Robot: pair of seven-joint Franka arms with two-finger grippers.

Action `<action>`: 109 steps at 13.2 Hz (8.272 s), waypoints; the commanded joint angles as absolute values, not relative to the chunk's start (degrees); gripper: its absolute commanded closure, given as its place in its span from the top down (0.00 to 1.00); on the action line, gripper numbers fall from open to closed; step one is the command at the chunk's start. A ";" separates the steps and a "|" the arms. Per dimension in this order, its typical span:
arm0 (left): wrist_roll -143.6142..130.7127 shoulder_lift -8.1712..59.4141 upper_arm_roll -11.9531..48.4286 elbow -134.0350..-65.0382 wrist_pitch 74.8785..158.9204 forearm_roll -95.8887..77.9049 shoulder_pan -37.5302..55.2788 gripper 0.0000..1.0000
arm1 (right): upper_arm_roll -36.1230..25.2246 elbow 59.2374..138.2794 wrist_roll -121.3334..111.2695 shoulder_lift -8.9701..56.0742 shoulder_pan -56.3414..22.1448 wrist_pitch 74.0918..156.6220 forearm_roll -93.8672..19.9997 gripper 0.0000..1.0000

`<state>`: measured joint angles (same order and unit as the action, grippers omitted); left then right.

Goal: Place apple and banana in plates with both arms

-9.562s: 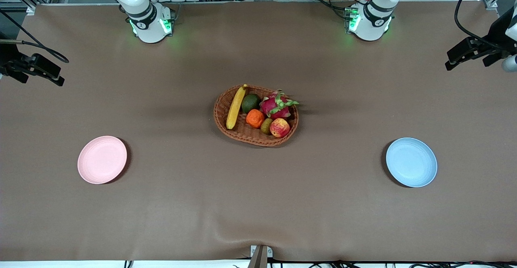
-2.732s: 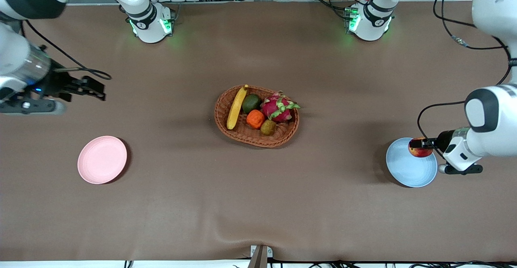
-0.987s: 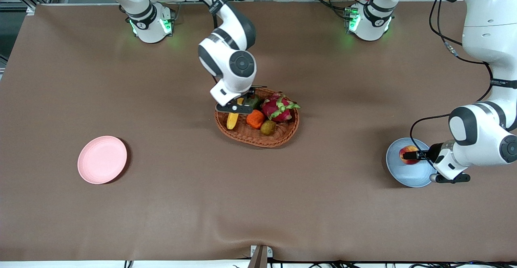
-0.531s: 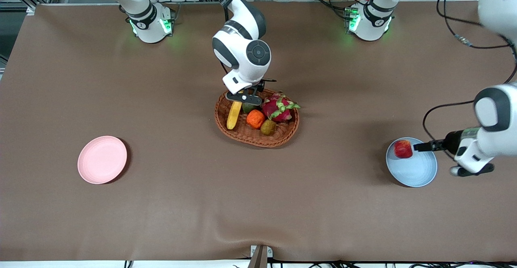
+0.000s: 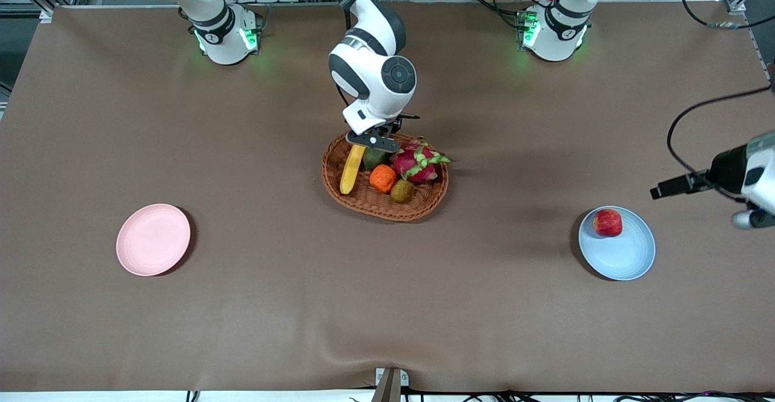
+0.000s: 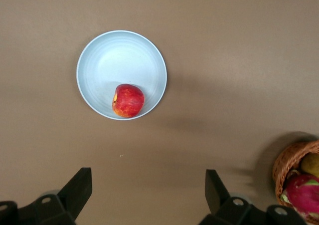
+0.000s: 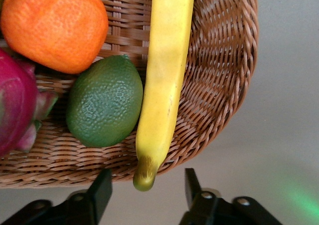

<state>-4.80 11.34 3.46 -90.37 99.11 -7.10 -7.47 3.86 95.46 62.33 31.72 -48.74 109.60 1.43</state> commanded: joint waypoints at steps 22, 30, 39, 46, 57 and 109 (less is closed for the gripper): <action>-10.20 1.06 9.49 -86.75 87.01 0.44 -8.17 1.00 | 2.99 93.60 63.28 32.87 -49.75 108.63 4.39 0.00; -10.28 0.53 9.58 -87.63 86.75 0.18 -8.17 1.00 | 2.99 92.03 61.36 26.82 -47.29 99.86 5.36 0.00; -10.28 0.70 9.67 -87.80 86.31 0.18 -7.91 1.00 | 2.20 86.13 47.94 21.10 -36.07 88.51 9.13 0.00; -10.28 0.70 10.37 -87.98 85.87 0.35 -7.74 1.00 | 2.29 89.11 23.03 20.83 -11.54 92.62 13.97 0.00; -10.28 0.62 11.16 -87.89 85.87 0.44 -7.91 1.00 | 2.46 94.03 17.94 29.88 -2.47 101.16 28.74 0.00; -7.12 -4.83 6.15 -87.01 81.04 0.18 -3.60 1.00 | -2.81 80.77 -0.53 2.81 -1.05 82.18 2.02 1.00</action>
<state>-7.91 -4.50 5.66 -87.40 83.12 -0.73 -3.67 -2.91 80.60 0.30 3.34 -1.19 82.10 1.01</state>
